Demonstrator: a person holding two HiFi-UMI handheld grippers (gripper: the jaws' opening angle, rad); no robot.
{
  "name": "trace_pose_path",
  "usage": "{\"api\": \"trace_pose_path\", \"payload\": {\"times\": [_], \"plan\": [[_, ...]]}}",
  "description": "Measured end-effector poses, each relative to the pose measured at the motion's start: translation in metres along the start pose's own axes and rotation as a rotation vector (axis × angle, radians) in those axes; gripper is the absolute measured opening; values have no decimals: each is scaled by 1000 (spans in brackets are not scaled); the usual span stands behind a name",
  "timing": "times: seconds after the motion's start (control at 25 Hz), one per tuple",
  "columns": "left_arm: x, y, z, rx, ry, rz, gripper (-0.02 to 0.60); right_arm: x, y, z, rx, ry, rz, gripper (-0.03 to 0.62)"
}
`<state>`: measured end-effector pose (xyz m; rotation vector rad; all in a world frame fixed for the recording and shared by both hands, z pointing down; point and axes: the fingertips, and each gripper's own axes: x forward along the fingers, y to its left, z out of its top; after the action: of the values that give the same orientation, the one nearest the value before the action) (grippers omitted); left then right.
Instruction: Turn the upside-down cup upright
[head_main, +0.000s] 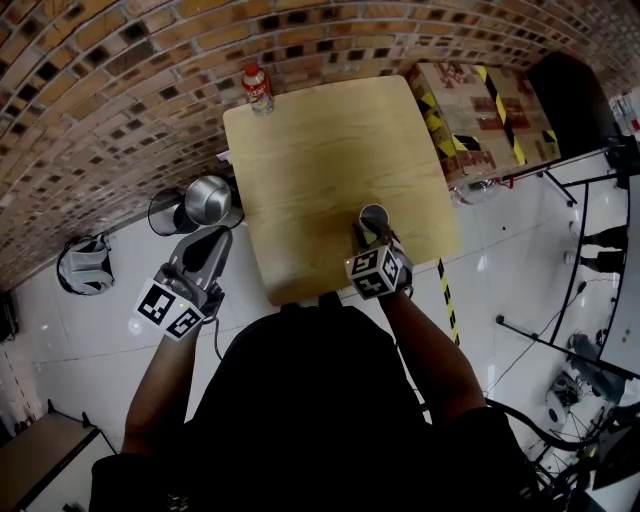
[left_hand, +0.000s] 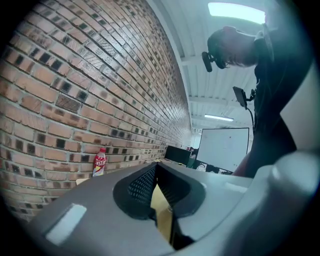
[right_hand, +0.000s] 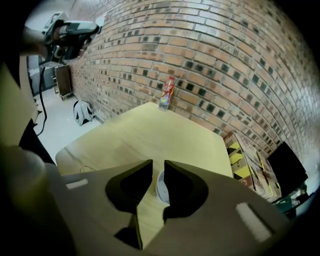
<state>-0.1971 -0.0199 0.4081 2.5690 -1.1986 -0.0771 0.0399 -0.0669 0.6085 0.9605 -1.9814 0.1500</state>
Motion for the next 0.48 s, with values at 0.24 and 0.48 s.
{"api": "trace_pose_path", "payload": {"times": [0.24, 0.48], "plan": [[13, -2, -1, -9, -7, -37, 0, -49, -54, 48, 341, -278, -44, 3], [26, -14, 2, 4, -14, -81, 0, -69, -101, 35, 592, -428, -38, 2]]}}
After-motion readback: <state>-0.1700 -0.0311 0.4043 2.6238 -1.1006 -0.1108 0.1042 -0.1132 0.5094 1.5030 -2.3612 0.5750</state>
